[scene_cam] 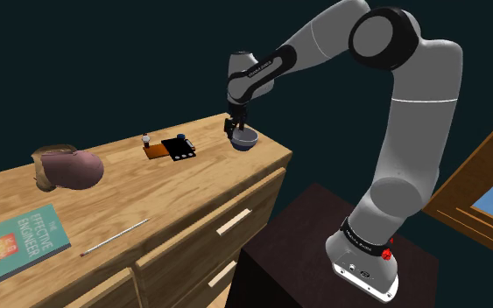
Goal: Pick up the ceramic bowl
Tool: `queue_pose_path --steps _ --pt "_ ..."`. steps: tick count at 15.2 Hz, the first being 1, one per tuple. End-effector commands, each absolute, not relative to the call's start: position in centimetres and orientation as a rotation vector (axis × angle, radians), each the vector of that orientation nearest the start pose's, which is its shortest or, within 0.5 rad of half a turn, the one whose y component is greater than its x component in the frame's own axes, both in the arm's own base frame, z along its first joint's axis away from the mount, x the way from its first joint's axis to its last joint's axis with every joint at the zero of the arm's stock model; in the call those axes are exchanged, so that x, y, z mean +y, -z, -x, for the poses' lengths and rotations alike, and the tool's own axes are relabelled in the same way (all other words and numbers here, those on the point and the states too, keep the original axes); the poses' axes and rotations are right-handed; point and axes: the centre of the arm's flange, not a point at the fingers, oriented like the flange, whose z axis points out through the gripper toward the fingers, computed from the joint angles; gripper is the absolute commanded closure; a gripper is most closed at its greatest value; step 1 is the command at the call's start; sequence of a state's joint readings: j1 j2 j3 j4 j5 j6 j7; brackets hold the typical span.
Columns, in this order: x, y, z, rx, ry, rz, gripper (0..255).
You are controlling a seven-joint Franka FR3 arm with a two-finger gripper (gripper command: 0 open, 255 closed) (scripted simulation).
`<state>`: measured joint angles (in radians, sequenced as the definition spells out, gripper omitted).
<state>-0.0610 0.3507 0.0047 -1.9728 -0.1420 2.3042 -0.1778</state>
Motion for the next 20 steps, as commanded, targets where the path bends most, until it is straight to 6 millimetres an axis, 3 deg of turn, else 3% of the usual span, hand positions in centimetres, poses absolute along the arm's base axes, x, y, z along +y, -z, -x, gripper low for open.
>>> queue_pose_path --steps 1,6,7,16,20 --pt "-3.8 -28.0 -60.8 -0.352 -0.050 3.222 0" --pt "-3.8 -26.1 -60.8 -0.352 -0.050 3.222 0" --pt "-3.7 -26.1 -60.8 -0.352 -0.049 3.222 255" --pt "-3.8 -26.1 -60.8 -0.352 -0.050 3.222 255" --pt "-3.8 -28.2 -60.8 -0.352 -0.050 3.222 255"
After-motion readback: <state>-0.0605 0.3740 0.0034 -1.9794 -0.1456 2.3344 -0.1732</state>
